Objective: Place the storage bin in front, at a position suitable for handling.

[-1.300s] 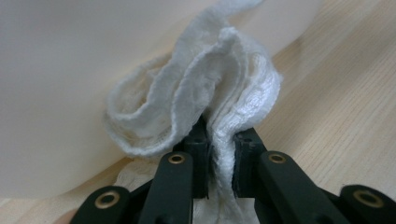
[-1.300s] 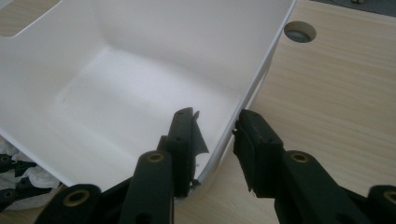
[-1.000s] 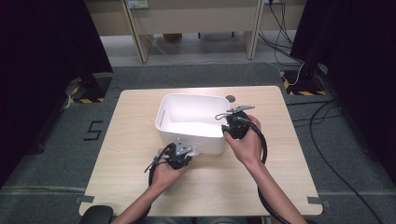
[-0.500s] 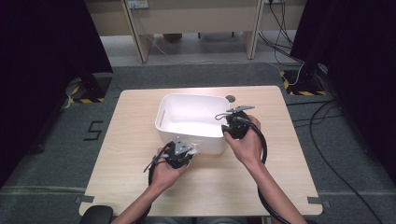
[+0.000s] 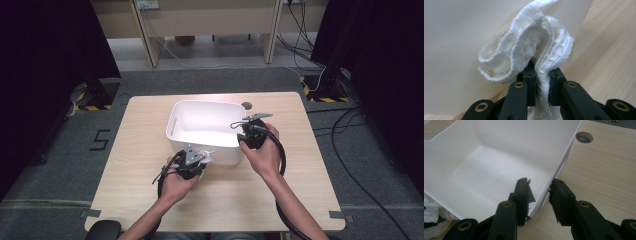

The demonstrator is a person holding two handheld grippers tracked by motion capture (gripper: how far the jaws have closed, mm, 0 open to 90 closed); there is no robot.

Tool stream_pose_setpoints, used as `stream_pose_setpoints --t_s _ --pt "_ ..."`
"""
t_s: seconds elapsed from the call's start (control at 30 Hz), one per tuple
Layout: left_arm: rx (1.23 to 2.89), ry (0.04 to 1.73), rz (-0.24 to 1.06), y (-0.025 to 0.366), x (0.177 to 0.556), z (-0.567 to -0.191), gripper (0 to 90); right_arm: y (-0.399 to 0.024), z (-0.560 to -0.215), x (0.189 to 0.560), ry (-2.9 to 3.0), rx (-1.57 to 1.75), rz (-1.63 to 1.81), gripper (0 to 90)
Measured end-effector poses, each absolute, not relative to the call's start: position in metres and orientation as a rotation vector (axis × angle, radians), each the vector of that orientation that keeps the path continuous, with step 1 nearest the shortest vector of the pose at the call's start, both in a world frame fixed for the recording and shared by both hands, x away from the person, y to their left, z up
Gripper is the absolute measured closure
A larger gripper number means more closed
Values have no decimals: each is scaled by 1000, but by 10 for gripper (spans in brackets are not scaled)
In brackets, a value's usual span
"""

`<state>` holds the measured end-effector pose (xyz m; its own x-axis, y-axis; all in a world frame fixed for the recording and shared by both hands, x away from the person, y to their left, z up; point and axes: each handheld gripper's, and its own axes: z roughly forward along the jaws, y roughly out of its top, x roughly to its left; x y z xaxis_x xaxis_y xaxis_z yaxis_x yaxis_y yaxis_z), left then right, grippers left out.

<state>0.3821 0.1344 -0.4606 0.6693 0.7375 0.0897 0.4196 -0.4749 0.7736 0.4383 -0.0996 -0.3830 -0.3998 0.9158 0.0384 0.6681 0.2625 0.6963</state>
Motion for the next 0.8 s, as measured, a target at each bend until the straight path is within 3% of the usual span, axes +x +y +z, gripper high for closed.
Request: stream_pose_setpoints --t_s 0.8 --pt "2085 871 557 136 379 -443 796 -99 -383 439 2164 1443 913 677"
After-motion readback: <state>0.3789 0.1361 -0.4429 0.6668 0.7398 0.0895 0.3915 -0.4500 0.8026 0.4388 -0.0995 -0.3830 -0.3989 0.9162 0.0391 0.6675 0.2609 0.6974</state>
